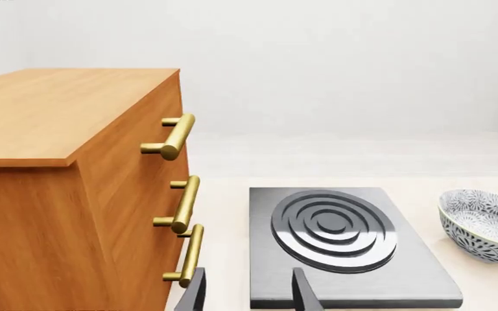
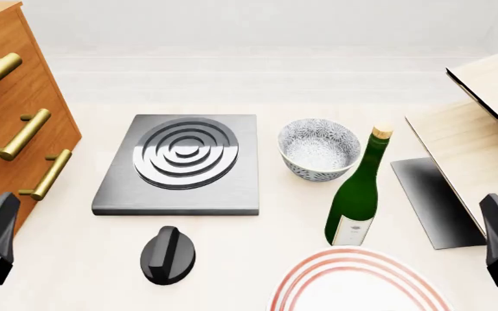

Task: Turn on the stove.

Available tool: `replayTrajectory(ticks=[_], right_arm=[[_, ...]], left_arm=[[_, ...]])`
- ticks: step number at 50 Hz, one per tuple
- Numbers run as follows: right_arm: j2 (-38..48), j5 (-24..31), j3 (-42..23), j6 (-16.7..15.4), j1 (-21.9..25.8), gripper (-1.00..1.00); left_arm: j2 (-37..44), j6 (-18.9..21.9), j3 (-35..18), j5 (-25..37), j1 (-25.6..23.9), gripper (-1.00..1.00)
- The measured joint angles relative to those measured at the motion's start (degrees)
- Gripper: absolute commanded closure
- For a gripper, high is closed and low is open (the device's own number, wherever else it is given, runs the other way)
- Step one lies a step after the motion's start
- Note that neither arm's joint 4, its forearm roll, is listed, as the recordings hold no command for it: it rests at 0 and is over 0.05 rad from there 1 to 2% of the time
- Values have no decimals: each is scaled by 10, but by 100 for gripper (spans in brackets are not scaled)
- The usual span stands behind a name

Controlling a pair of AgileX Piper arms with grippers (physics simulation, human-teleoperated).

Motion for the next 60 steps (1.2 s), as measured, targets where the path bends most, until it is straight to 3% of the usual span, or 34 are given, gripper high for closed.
replayTrajectory(ticks=[19, 47, 60], right_arm=[[3, 0, -1, 2, -1, -100], [6, -3, -1, 2, -1, -100], [7, -4, -2, 2, -1, -100]], left_arm=[[42, 19, -26, 3, -10, -100], [211, 93, -226, 118, -59, -100], [273, 94, -292, 193, -93, -100]])
